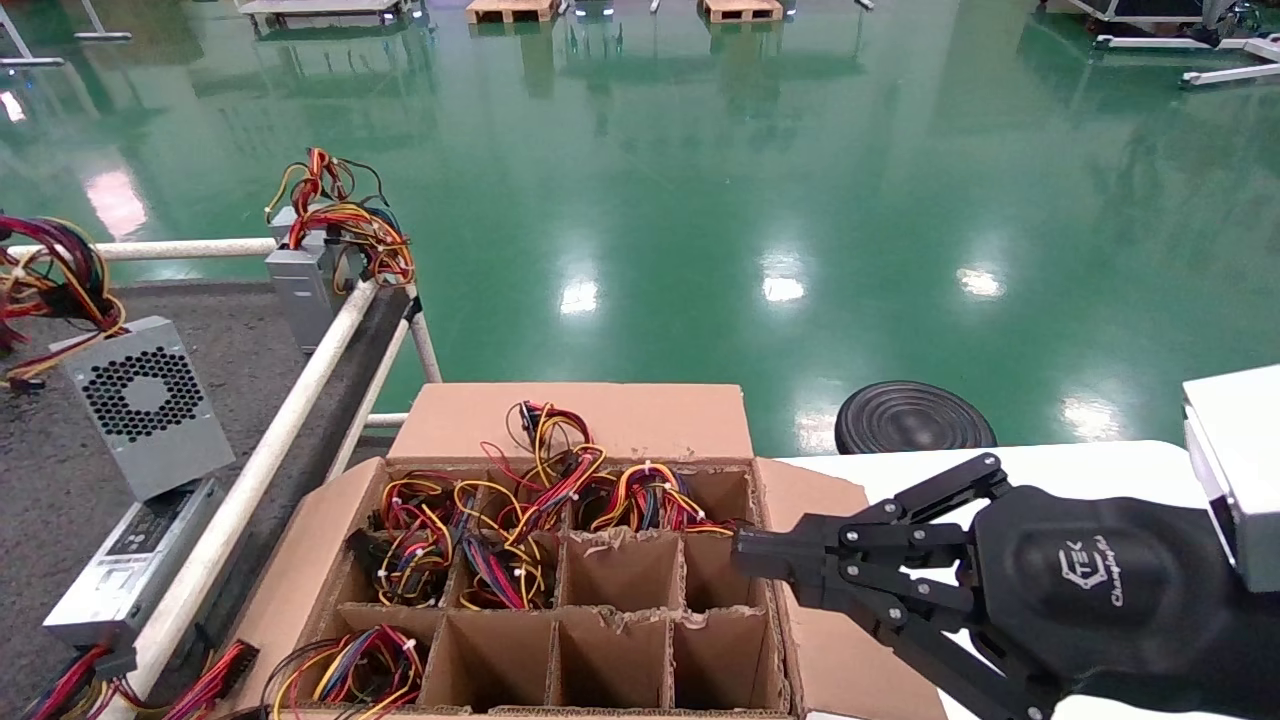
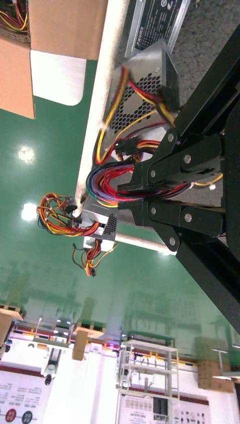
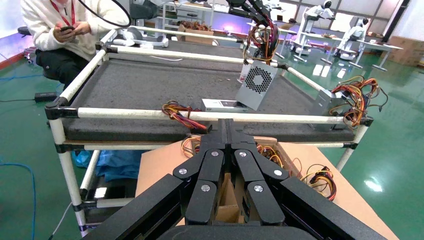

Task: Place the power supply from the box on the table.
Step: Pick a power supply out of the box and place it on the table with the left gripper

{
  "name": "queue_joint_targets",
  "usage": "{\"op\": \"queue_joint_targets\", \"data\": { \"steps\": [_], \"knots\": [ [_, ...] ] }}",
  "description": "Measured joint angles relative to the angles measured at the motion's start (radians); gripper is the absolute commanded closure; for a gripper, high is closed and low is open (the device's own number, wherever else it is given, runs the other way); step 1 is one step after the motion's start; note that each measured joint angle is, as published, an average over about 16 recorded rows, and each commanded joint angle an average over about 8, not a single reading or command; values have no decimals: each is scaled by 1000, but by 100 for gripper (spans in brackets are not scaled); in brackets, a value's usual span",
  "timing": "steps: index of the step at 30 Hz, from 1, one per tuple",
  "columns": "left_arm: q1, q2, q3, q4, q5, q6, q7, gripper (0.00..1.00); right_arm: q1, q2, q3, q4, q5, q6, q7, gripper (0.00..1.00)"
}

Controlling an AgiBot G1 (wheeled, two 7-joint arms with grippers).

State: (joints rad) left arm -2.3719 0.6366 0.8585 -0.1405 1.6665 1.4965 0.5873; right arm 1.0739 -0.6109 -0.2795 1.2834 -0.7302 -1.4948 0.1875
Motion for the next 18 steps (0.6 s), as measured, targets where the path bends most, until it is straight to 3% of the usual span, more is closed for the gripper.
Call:
{"op": "queue_joint_targets", "data": {
  "steps": [18],
  "knots": [
    [6,38,1,26,2,-69,27,100,0,0,0,0,0,0,0,100]
  ]
}}
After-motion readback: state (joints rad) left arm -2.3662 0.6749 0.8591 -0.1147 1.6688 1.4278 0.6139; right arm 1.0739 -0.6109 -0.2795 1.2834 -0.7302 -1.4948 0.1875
